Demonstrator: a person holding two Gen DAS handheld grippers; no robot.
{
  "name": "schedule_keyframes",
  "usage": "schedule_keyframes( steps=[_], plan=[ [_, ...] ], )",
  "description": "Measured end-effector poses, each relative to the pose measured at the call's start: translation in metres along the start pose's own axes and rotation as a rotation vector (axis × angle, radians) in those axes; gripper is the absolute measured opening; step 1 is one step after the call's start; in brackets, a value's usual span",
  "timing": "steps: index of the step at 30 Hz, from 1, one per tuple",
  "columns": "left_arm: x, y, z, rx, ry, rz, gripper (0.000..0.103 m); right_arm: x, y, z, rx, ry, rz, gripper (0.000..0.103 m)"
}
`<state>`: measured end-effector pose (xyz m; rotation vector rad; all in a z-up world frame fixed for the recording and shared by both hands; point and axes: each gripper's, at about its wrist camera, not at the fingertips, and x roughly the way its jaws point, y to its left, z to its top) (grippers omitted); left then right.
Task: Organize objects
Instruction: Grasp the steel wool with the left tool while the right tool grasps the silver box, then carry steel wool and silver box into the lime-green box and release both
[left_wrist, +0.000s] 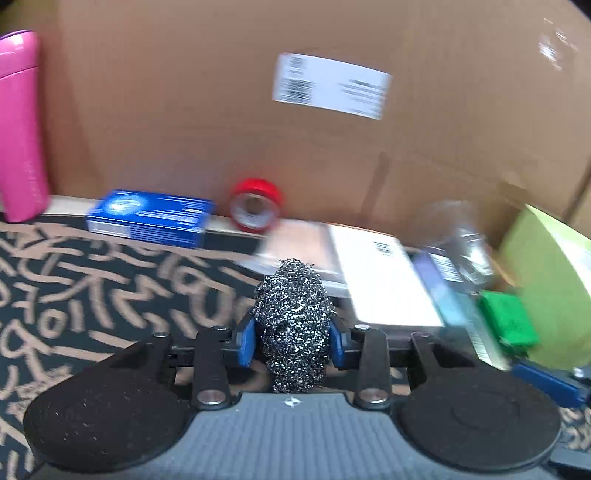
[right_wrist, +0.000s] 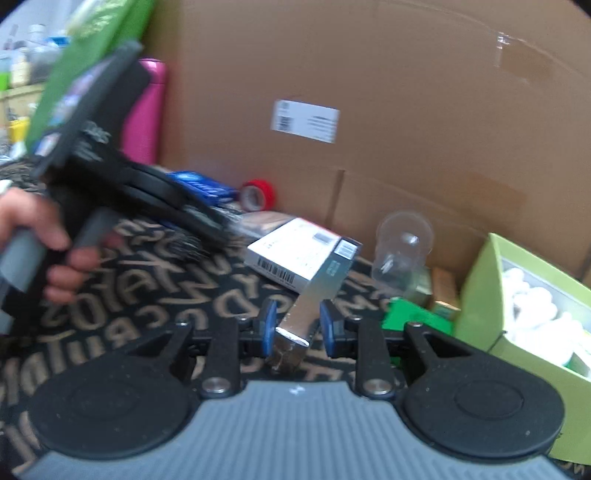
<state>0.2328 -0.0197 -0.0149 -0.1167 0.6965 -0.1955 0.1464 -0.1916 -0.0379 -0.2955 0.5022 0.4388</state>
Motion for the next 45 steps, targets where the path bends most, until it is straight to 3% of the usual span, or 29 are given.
schedule_keyframes(
  steps=[2,4,5,11,14,16,17,18,23,32,40,45],
  plan=[
    [-0.002,-0.01,-0.002,0.019,0.007,-0.013,0.041,-0.001,-0.008,0.0,0.068,-0.009,0.021,0.027],
    [-0.003,-0.013,-0.004,0.021,0.016,-0.027,0.042,0.004,-0.012,-0.001,0.105,-0.012,-0.01,0.038],
    [-0.003,-0.015,-0.005,0.013,0.019,-0.033,0.045,0.006,-0.013,-0.001,0.112,-0.005,-0.029,0.039],
    [-0.002,-0.021,-0.009,0.015,0.002,0.012,0.063,0.016,-0.017,0.0,0.157,-0.012,-0.063,0.04],
    [0.0,-0.02,-0.008,0.036,-0.004,0.032,0.065,0.024,-0.02,-0.001,0.168,0.001,-0.078,0.04],
    [0.001,-0.019,-0.006,0.052,-0.002,0.029,0.06,0.029,-0.021,-0.003,0.175,0.02,-0.08,0.037],
    [0.001,-0.02,-0.005,0.064,-0.001,0.029,0.042,0.031,-0.023,-0.004,0.18,0.028,-0.077,0.032],
    [-0.001,-0.022,-0.005,0.079,-0.001,0.028,0.039,0.034,-0.024,-0.005,0.185,0.036,-0.077,0.029],
    [-0.007,-0.028,-0.004,0.092,-0.015,0.046,0.038,0.033,-0.029,-0.007,0.208,0.037,-0.09,0.022],
    [-0.031,-0.038,-0.001,0.086,-0.112,0.049,0.038,0.002,-0.046,0.0,0.28,-0.087,-0.072,0.022],
    [-0.045,-0.053,0.001,0.069,-0.134,-0.034,0.038,-0.022,-0.063,0.005,0.328,-0.178,-0.104,0.022],
    [-0.054,-0.079,0.008,0.096,-0.159,-0.096,0.038,-0.043,-0.084,0.005,0.371,-0.251,-0.168,0.022]
  ],
)
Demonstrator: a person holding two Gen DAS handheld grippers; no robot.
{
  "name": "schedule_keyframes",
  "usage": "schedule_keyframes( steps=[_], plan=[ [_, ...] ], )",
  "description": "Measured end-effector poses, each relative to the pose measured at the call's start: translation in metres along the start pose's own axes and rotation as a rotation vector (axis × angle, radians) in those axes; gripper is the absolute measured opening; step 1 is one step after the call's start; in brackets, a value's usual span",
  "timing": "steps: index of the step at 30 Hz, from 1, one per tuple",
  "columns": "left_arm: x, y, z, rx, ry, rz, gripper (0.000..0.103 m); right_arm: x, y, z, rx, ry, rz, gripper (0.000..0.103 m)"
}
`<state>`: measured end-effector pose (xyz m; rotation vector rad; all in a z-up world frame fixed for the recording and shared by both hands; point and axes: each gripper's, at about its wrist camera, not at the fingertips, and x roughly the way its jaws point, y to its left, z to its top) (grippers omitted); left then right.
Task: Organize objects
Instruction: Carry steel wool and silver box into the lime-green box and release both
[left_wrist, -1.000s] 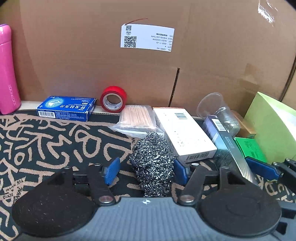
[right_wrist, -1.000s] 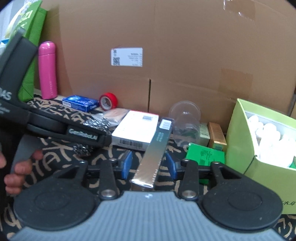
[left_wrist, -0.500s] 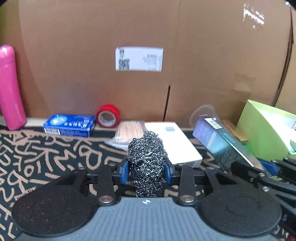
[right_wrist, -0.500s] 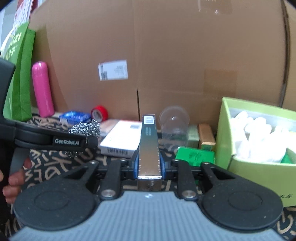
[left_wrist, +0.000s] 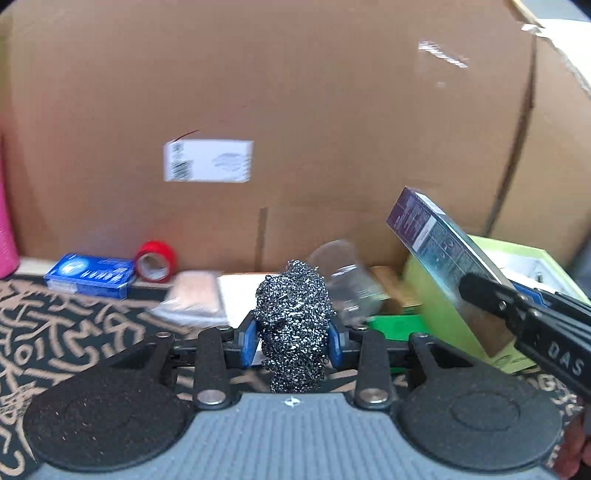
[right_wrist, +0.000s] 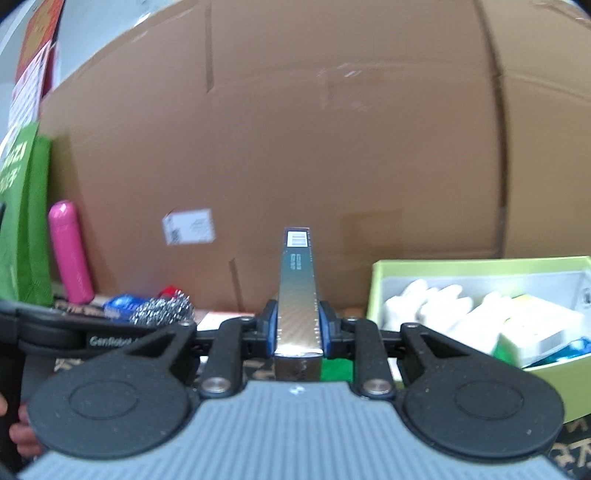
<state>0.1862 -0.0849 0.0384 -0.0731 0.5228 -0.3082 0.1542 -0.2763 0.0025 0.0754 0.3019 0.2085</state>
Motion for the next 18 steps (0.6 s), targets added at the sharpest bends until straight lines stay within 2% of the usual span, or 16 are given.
schedule_keyframes(
  steps=[11,18],
  plan=[
    [0.003,-0.078,0.024,0.053,-0.049,-0.17,0.039,-0.031,-0.056,0.015,0.079,-0.135,-0.246,0.022],
    [0.03,-0.123,0.021,0.088,-0.01,-0.245,0.039,-0.043,-0.098,0.014,0.141,-0.179,-0.412,0.022]
  ],
)
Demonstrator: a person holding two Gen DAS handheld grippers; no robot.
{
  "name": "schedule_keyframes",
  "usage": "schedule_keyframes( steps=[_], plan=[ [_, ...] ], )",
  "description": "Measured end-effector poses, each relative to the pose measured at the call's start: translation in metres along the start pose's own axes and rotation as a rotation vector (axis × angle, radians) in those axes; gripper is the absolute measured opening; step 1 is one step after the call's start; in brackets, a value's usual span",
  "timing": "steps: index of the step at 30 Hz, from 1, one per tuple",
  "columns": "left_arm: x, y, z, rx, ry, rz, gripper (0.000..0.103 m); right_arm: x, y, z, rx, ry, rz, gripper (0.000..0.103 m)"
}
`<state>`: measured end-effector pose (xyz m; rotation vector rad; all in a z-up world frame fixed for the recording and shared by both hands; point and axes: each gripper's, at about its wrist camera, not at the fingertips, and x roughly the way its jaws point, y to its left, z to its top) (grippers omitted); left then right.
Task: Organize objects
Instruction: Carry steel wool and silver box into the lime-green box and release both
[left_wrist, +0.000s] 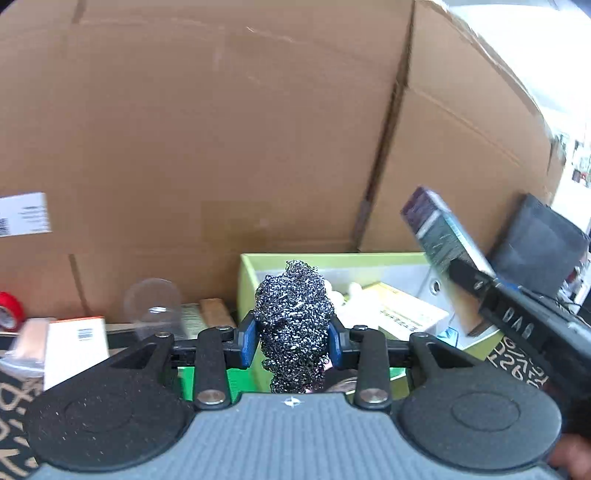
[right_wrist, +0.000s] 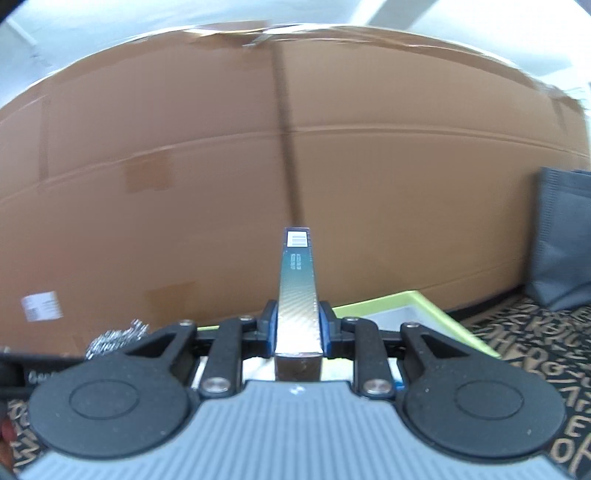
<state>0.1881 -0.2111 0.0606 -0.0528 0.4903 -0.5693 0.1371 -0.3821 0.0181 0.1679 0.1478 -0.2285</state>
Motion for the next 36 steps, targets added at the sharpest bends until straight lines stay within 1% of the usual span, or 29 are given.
schedule_keyframes(
  steps=[3,5,8,10,12,13,14,15,16,18,19,20,22,25,26,29,32,36],
  plan=[
    [0.015,-0.007,0.003,-0.022,0.024,-0.038,0.039,0.005,-0.019,0.0,0.035,-0.012,-0.089,0.022],
    [0.024,-0.012,0.005,-0.032,0.032,-0.052,0.039,0.009,-0.031,-0.001,0.063,-0.015,-0.13,0.022],
    [0.033,-0.019,0.007,-0.027,0.029,-0.064,0.039,0.018,-0.045,-0.003,0.108,-0.015,-0.153,0.022],
    [0.039,-0.02,0.006,-0.021,0.024,-0.077,0.039,0.024,-0.052,-0.006,0.111,-0.003,-0.174,0.022],
    [0.041,-0.02,0.002,-0.008,-0.007,-0.101,0.043,0.033,-0.054,-0.011,0.112,-0.001,-0.191,0.023],
    [0.04,-0.02,-0.001,-0.006,-0.032,-0.102,0.057,0.039,-0.055,-0.015,0.11,0.003,-0.199,0.039],
    [0.038,-0.021,-0.003,-0.01,-0.044,-0.091,0.079,0.045,-0.055,-0.018,0.105,0.024,-0.203,0.065],
    [0.036,-0.019,-0.004,-0.017,-0.051,-0.074,0.087,0.042,-0.06,-0.021,0.114,0.041,-0.217,0.069],
    [0.033,-0.018,-0.005,-0.024,-0.066,-0.067,0.09,0.038,-0.061,-0.022,0.133,0.03,-0.233,0.069],
    [0.027,-0.013,-0.005,-0.035,-0.079,-0.074,0.09,0.027,-0.063,-0.019,0.147,-0.037,-0.243,0.078],
    [0.027,-0.012,-0.004,-0.043,-0.078,-0.071,0.091,0.02,-0.063,-0.017,0.151,-0.077,-0.268,0.091],
    [0.026,-0.011,-0.003,-0.054,-0.078,-0.061,0.092,0.014,-0.063,-0.017,0.156,-0.117,-0.301,0.099],
    [0.028,-0.007,-0.002,-0.07,-0.075,-0.037,0.094,0.008,-0.065,-0.016,0.162,-0.153,-0.335,0.1],
    [0.031,-0.006,0.0,-0.068,-0.053,-0.008,0.094,0.011,-0.068,-0.017,0.195,-0.122,-0.303,0.101],
    [0.032,-0.006,-0.001,-0.063,-0.048,0.003,0.094,0.006,-0.06,-0.017,0.197,-0.108,-0.292,0.102],
    [0.034,-0.006,-0.002,-0.042,-0.04,0.029,0.094,0.009,-0.051,-0.018,0.158,-0.082,-0.266,0.103],
    [0.031,-0.003,-0.002,-0.029,-0.041,0.036,0.094,0.011,-0.043,-0.018,0.13,-0.073,-0.221,0.103],
    [0.028,0.0,0.001,-0.03,-0.043,0.04,0.094,0.018,-0.035,-0.02,0.09,-0.06,-0.202,0.103]
  ],
)
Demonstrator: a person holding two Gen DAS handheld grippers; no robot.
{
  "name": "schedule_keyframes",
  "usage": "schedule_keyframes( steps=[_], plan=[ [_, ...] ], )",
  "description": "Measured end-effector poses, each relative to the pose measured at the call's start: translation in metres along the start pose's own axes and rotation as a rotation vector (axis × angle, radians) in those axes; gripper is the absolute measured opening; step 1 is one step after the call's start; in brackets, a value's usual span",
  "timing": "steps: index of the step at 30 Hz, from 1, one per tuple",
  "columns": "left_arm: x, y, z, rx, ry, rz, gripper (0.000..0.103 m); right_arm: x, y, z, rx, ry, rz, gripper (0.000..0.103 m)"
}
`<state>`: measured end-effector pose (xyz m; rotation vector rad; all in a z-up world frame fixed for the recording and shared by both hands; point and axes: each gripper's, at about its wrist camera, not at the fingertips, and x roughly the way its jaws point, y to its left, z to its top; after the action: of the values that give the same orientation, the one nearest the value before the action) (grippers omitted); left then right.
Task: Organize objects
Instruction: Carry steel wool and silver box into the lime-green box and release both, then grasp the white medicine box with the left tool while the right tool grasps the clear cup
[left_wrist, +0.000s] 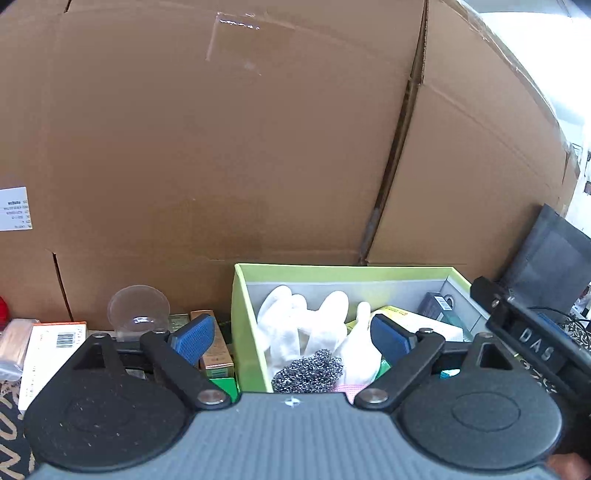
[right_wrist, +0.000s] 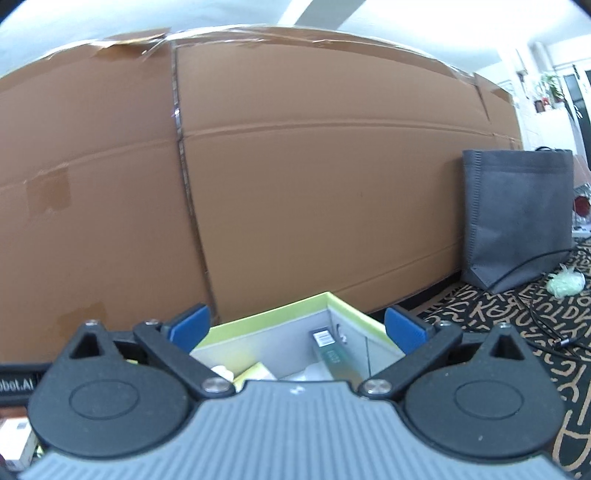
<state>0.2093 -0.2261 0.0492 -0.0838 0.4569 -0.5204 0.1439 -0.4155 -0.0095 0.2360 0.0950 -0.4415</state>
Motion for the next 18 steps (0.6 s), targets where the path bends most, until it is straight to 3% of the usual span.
schedule_keyframes(
  steps=[13,18],
  plan=[
    [-0.013,0.015,0.002,-0.022,0.023,0.009,0.094,0.003,0.021,-0.006,-0.051,0.019,0.047,0.103],
    [-0.025,0.037,-0.002,-0.032,0.028,0.06,0.094,-0.003,0.035,-0.008,-0.086,0.02,0.093,0.103]
  ],
)
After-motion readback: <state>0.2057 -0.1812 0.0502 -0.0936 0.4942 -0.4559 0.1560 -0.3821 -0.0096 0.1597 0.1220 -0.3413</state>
